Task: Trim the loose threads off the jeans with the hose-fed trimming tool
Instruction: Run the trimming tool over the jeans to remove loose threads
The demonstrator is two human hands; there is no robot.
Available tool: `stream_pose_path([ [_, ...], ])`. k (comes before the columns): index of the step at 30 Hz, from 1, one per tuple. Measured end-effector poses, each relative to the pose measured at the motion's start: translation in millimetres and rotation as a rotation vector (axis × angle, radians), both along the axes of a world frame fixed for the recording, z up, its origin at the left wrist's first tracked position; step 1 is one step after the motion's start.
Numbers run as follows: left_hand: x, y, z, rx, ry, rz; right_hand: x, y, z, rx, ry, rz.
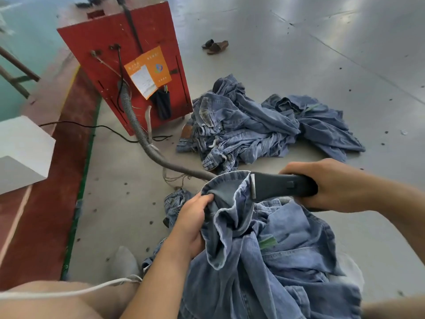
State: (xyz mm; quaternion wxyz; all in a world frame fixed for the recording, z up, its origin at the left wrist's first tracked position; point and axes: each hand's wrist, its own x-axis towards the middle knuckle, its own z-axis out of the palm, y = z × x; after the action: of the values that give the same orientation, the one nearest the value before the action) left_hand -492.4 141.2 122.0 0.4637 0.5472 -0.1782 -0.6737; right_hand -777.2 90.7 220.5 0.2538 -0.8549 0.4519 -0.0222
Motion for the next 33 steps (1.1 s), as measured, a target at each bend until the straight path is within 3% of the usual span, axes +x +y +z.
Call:
stream_pose_path([
  [5,-2,4,2,-0.037,-0.236,-0.125,7,5,13,-0.006,-0.154,-0.020],
  [10,-8,-9,7,-0.051,-0.390,-0.239,5,-9,12,0.008,-0.444,-0.316],
  [12,1,-23,14,-0.093,-0.511,-0.136,3,-21,1,0.020,-0.457,-0.461],
  [15,27,-42,28,-0.060,-0.654,0.008,8,-30,-18,-0.115,-0.385,-0.481],
  [16,38,-45,29,-0.048,-0.746,-0.040,11,-32,-22,-0.169,-0.440,-0.469],
  [18,60,-44,30,-0.035,-1.005,-0.392,17,-38,-26,-0.308,-0.457,-0.429],
  [20,71,-39,29,-0.041,-1.152,-0.784,22,-42,-31,-0.337,-0.306,-0.346],
  [22,73,-38,27,-0.034,-1.218,-1.005,31,-41,-41,-0.258,-0.182,-0.275],
  [24,71,-46,27,-0.041,-1.327,-1.089,41,-39,-51,-0.185,-0.137,-0.210],
  [26,66,-55,31,-0.106,-1.388,-1.002,50,-40,-58,-0.177,-0.125,-0.132],
  [29,54,-66,44,-0.241,-1.196,-0.802,66,-42,-57,-0.170,-0.148,-0.049],
  [33,42,-61,59,-0.243,-0.547,-0.826,91,-43,-41,-0.220,-0.256,-0.057],
])
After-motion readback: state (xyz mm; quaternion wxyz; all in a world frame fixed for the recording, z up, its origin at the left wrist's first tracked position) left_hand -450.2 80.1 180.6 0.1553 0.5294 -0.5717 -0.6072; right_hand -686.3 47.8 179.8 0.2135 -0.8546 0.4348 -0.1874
